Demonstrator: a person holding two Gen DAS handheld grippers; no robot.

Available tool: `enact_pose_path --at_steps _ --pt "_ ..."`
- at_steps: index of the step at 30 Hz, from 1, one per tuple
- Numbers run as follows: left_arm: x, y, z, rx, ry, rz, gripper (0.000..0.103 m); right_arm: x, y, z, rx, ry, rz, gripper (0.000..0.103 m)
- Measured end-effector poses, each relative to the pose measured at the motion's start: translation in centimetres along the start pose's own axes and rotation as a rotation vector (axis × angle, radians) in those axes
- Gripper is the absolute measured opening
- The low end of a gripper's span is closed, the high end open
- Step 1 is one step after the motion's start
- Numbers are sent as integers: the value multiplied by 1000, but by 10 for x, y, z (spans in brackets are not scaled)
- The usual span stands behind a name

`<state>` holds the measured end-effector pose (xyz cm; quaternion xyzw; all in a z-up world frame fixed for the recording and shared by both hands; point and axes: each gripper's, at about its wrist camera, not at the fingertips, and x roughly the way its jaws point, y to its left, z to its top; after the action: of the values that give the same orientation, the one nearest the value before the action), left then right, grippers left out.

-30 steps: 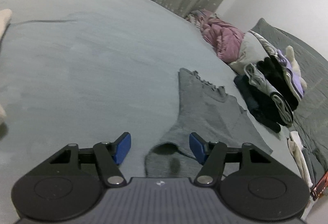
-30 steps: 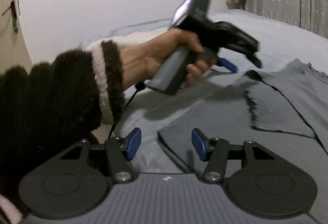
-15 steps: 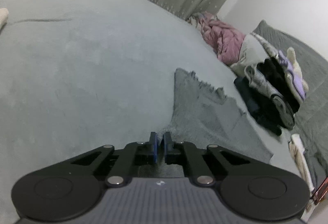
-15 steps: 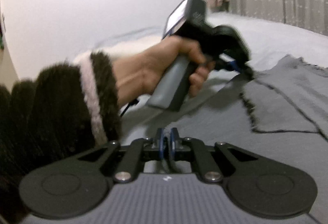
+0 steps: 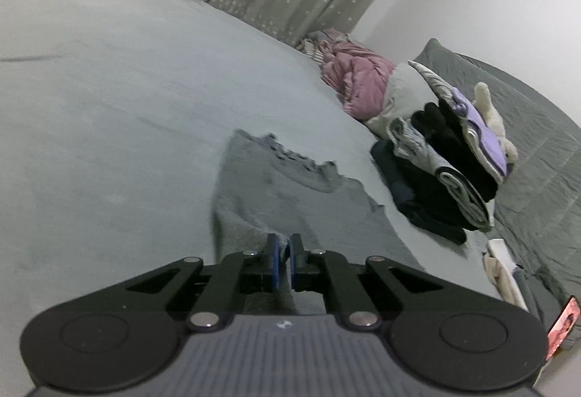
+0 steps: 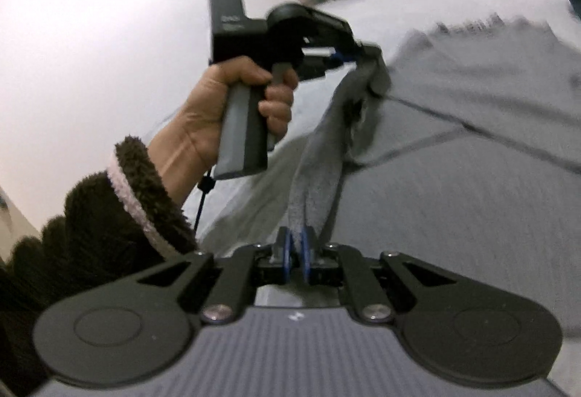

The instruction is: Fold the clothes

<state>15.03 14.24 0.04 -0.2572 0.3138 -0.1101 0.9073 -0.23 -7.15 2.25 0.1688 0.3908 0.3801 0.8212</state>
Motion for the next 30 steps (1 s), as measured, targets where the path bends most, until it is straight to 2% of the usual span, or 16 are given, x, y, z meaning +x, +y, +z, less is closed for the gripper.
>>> enact_pose_path --at_steps 3,5,7,9,13,16,19,21,23,27,30 --pt "27 -2 -13 7 80 6 7 -2 -16 -4 70 40 -7 9" --pt "32 -2 -17 10 82 5 9 -1 -23 -6 90 68 -3 15" --pt "29 -1 -13 -13 84 -18 16 -2 -25 -5 96 94 16 20" --pt "24 2 -11 -32 73 -37 31 -4 -25 -2 96 110 31 28" --pt "6 5 -5 -20 -20 -37 31 -16 -23 7 35 33 -5 31" --pt "8 6 -6 -18 -26 -97 31 -16 -16 12 -29 -34 -34 31" --pt "17 -2 -14 39 -3 -142 31 -10 -10 12 -89 -62 -27 30" --pt "31 -9 -24 103 32 -108 31 -3 -7 11 -116 -59 -18 30" --pt "38 -9 -32 133 14 -96 31 5 -6 5 -141 -38 -26 30" --pt "35 -9 -29 100 15 -84 31 16 -15 -4 -143 9 -74 23" --pt "27 -24 -23 97 21 -31 38 4 -19 3 -122 -3 -72 33"
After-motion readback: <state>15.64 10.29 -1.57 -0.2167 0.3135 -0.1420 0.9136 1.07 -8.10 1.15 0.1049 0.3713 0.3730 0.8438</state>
